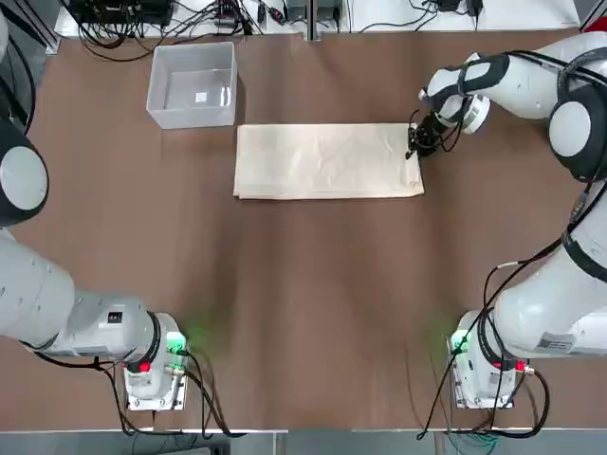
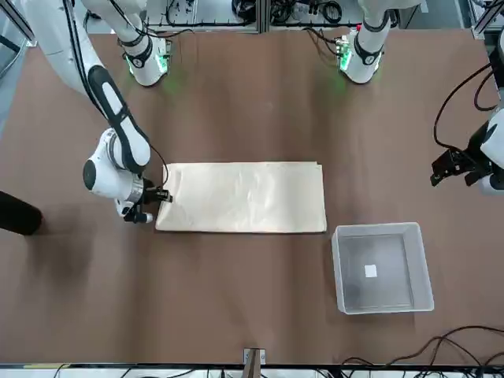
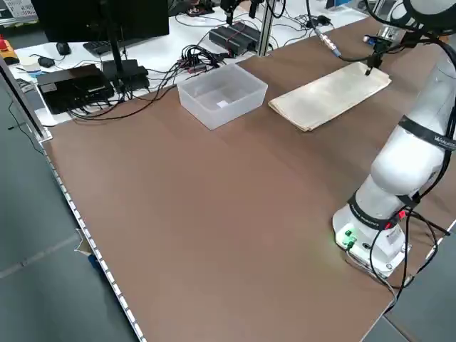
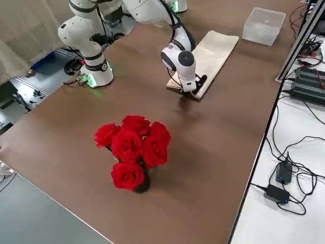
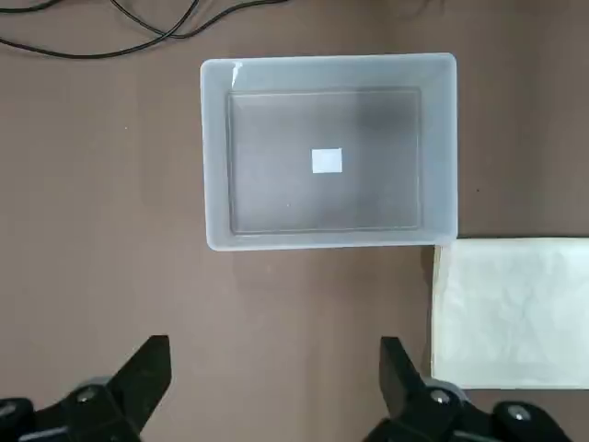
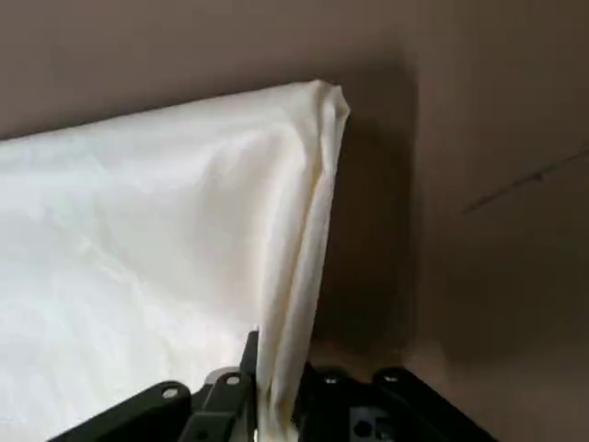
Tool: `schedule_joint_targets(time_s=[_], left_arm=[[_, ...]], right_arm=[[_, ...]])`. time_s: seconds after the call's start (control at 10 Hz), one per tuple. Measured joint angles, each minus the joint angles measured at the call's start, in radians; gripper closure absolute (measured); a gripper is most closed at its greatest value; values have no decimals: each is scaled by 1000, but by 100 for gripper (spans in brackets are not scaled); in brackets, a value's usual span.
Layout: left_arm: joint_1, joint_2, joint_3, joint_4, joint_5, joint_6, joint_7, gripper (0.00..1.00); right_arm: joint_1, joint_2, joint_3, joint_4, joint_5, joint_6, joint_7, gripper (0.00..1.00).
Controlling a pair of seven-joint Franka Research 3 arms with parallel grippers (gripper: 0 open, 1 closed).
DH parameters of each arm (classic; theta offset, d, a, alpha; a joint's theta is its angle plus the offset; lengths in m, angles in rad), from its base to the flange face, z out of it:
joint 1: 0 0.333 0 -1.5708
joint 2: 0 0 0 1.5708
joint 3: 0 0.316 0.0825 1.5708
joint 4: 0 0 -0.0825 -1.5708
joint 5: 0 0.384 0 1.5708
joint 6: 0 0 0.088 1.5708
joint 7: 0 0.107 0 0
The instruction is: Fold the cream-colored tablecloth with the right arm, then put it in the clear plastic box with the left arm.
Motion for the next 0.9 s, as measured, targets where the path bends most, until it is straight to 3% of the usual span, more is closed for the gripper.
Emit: schedule_joint_targets(time_s=[0.9], left_arm=[[0, 4, 0, 0, 0, 0, 0, 0]], right_arm=[[-6, -136, -11, 31, -29, -255, 9, 92]])
